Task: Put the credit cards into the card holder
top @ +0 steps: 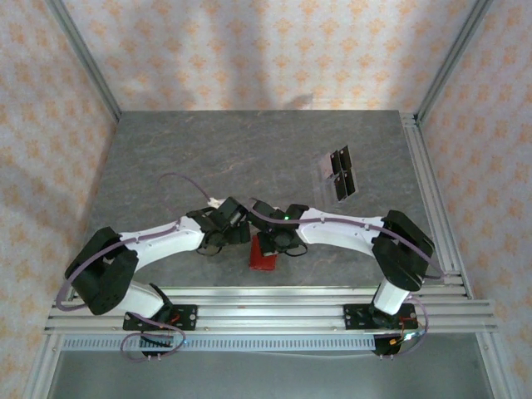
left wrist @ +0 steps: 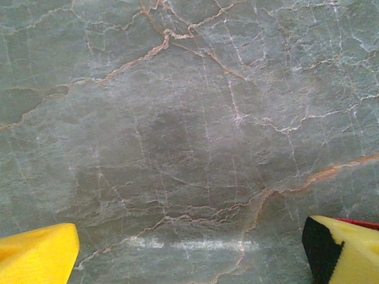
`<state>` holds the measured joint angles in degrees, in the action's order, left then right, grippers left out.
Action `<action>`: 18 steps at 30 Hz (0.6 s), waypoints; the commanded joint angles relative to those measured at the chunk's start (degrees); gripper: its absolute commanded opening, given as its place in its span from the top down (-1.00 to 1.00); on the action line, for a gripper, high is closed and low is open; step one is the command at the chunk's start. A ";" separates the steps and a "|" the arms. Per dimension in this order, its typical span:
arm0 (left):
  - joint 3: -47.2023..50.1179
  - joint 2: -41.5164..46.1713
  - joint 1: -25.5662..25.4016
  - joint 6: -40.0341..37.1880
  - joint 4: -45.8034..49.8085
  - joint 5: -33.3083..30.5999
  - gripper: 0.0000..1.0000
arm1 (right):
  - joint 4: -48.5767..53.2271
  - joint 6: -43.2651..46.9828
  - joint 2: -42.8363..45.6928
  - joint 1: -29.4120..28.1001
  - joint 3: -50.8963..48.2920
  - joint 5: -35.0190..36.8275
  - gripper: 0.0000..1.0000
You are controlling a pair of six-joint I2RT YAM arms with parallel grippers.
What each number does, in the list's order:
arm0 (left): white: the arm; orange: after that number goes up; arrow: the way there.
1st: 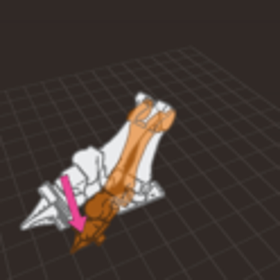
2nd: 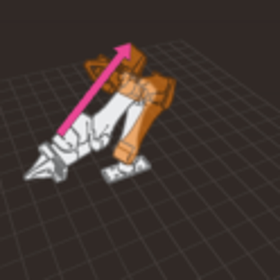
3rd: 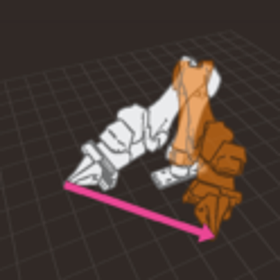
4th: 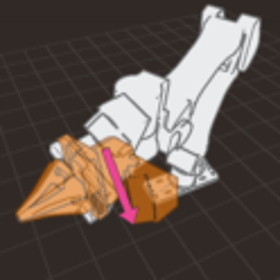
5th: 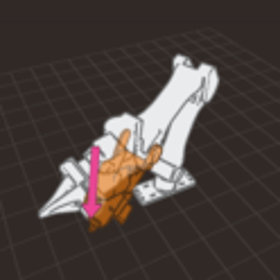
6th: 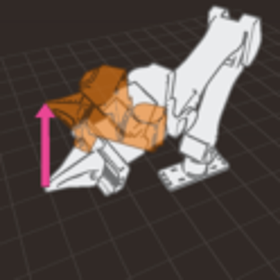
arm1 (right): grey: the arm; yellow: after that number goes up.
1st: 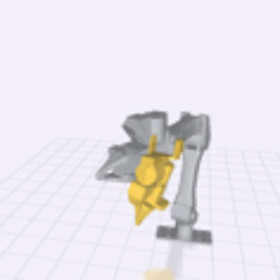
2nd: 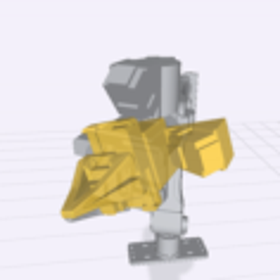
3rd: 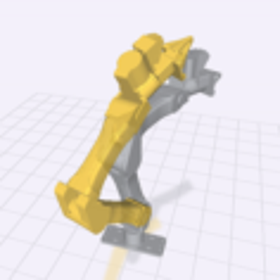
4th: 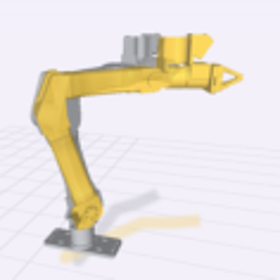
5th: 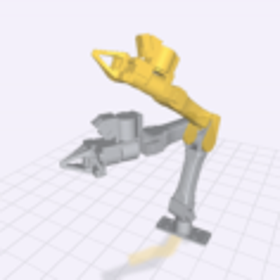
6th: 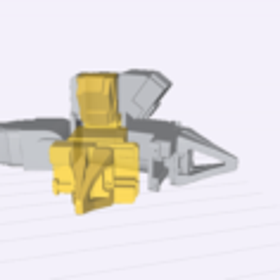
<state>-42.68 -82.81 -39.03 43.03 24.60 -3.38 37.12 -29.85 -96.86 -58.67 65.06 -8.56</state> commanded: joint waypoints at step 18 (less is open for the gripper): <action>1.77 -5.09 -1.03 2.85 -2.10 0.26 -0.94 | -4.41 -0.89 -4.09 0.37 -0.63 -2.95 1.00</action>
<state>-42.09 -86.80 -39.22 44.99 23.77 -3.33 33.74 -30.00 -98.85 -58.67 64.95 -11.64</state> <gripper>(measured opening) 0.971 0.040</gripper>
